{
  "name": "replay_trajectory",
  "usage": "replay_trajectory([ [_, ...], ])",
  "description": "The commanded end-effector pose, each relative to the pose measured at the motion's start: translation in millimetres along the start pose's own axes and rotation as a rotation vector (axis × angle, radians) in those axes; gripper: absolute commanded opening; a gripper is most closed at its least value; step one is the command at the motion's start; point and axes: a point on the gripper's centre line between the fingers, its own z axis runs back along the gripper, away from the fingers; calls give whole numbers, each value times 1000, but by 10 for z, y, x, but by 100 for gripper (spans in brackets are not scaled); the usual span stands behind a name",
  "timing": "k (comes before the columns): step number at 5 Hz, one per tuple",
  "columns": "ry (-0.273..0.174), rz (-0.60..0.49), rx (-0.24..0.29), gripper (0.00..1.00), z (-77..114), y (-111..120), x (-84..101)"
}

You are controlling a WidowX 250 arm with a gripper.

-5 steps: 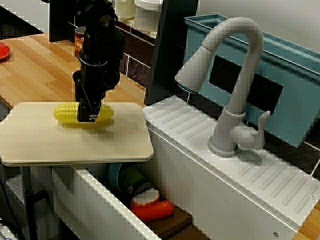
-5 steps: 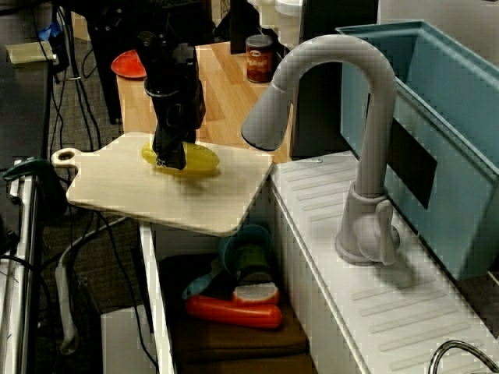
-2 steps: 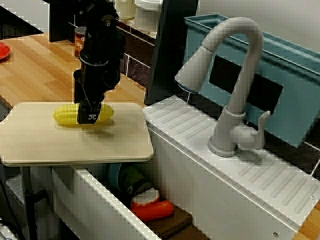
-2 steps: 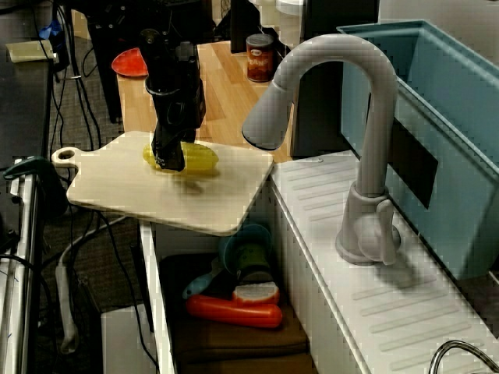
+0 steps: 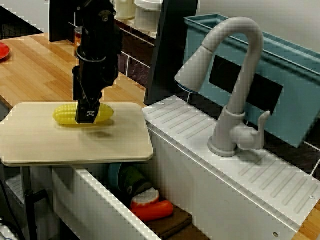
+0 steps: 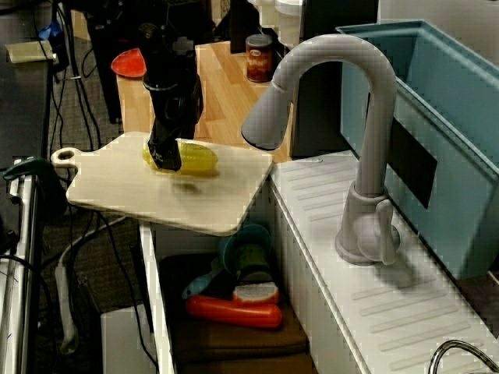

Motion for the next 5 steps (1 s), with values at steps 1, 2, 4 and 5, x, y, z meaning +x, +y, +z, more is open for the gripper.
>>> replay_trajectory([
  [1, -76, 52, -8, 100, 151, 409, -79],
  [2, -84, 101, -34, 100, 225, 553, -162],
  [4, -78, 223, -37, 100, 276, 860, -255],
  [5, -59, 253, -39, 100, 219, 1007, -226],
])
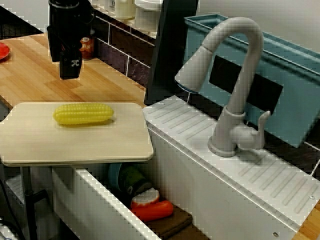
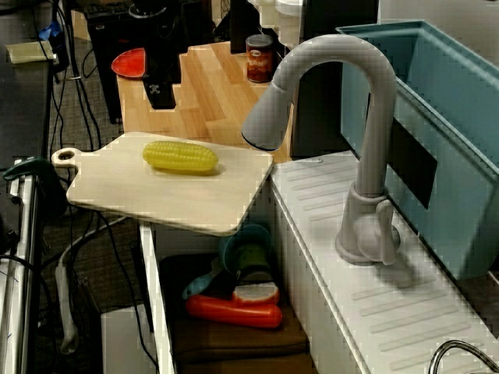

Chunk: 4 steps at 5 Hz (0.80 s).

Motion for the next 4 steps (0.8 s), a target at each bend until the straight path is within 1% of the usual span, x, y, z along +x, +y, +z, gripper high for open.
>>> replay_trajectory([
  [1, 3, 65, -2, 100, -134, 536, 108],
  [2, 17, 116, 6, 100, -166, 698, 118],
  [3, 15, 123, 3, 100, -163, 737, 112],
  [4, 4, 122, 8, 100, -119, 683, 73],
])
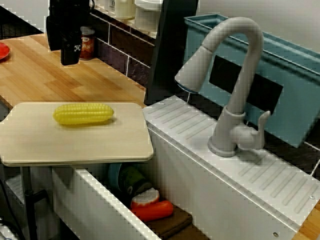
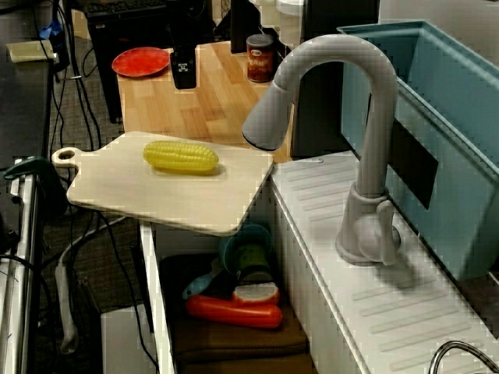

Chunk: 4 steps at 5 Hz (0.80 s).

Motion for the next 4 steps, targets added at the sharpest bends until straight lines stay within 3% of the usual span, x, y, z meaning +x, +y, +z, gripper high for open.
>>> replay_trajectory([
  [1, -62, 33, 20, 100, 78, 165, -85],
  [4, -164, 219, -70, 100, 167, 252, -234],
])
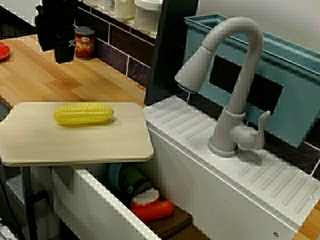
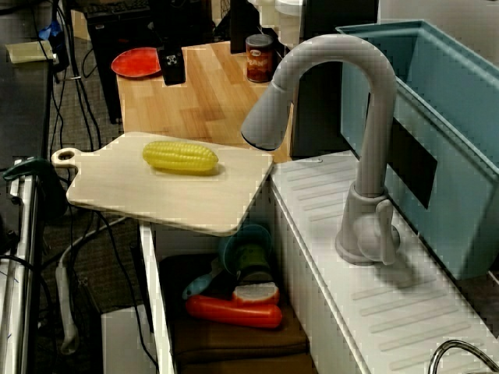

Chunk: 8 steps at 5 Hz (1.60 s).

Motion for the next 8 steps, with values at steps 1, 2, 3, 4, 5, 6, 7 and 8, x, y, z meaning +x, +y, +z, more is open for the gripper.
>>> replay_trajectory([
  [1, -174, 131, -31, 100, 100, 276, -67],
  [2, -235, 176, -34, 100, 138, 253, -119],
  [3, -274, 221, -15, 100, 190, 241, -154],
  [4, -298, 243, -4, 100, 254, 265, -215],
  [5, -339, 267, -1, 100, 336, 318, -280],
  [6, -369, 284, -1, 100, 397, 341, -342],
  [7, -391, 296, -10, 100, 449, 320, -367],
  [8, -406, 306, -11, 100, 466, 289, -325],
])
